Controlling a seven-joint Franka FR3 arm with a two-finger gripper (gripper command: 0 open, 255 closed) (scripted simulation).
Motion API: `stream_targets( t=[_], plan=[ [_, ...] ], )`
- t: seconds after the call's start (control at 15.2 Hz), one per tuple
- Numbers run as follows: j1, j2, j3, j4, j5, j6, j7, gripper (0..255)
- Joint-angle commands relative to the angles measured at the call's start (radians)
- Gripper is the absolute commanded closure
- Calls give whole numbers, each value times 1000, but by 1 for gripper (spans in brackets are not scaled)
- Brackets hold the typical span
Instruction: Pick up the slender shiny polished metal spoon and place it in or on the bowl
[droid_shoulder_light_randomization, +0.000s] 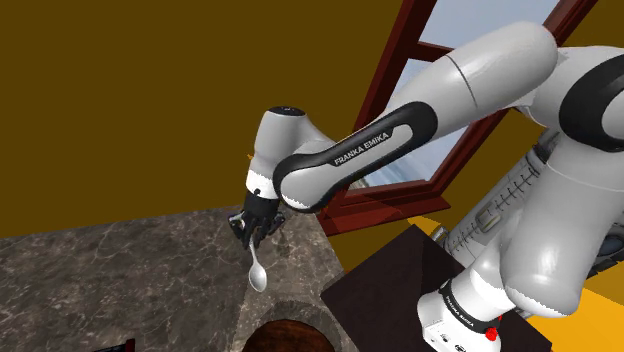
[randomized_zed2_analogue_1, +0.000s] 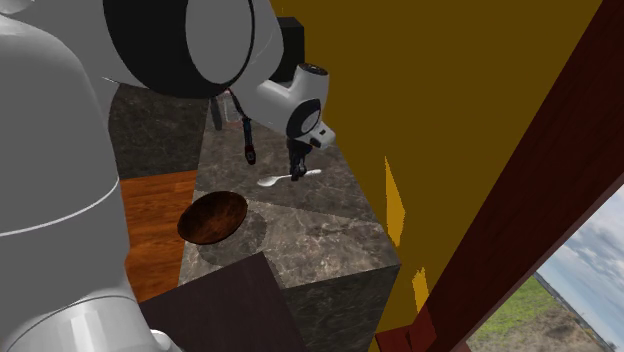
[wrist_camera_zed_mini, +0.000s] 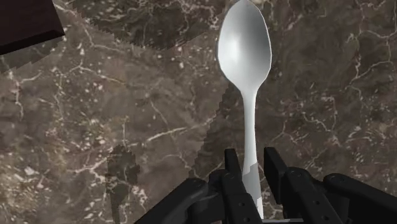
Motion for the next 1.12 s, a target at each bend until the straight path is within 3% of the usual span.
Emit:
stream_targets(
  t=[0.0, 0.53, 1.06],
  plan=[
    [12, -44, 21, -67, 24, 30, 17, 255],
    [83, -213, 125, -283, 151, 114, 88, 255],
    [197, -355, 243, -428, 301, 163, 189, 255]
  ],
)
